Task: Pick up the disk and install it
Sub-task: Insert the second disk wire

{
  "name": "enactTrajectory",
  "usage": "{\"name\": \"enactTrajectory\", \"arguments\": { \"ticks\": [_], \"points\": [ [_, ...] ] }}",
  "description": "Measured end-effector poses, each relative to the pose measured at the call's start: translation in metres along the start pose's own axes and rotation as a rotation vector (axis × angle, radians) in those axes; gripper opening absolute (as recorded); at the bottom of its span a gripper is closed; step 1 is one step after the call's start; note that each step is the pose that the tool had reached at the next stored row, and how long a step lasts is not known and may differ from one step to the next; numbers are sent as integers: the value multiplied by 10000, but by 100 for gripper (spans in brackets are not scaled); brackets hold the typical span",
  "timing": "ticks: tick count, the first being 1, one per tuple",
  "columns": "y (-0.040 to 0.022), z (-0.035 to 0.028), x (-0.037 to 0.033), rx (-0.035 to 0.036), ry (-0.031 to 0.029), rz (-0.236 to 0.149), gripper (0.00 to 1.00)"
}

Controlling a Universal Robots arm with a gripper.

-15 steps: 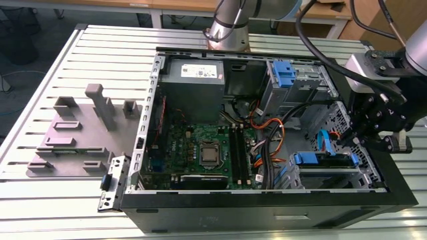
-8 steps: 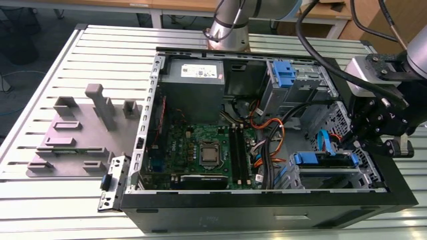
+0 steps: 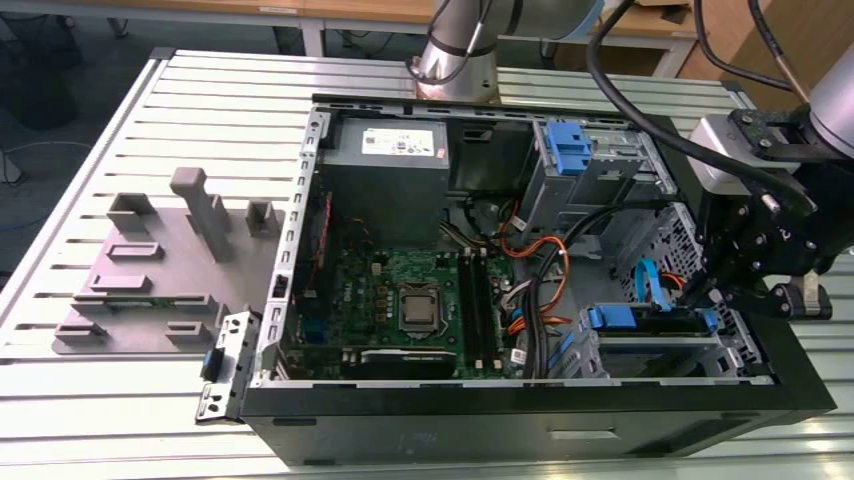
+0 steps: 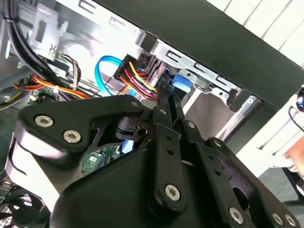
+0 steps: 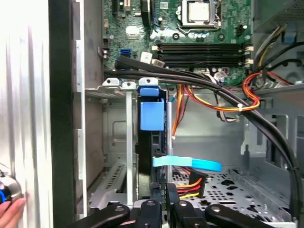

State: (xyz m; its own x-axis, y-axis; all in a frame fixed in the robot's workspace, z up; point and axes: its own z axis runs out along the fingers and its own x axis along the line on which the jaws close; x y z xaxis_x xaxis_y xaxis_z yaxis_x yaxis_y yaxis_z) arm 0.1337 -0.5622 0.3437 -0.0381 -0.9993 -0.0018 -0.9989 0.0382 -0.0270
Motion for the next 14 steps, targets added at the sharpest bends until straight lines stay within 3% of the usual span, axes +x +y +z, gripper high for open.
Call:
{"name": "enactTrajectory", "arguments": {
  "ticks": [12, 14],
  "points": [
    [0, 0, -2, 1, 18, 1, 16],
    [0, 0, -9, 2, 44, 0, 16]
  ]
}}
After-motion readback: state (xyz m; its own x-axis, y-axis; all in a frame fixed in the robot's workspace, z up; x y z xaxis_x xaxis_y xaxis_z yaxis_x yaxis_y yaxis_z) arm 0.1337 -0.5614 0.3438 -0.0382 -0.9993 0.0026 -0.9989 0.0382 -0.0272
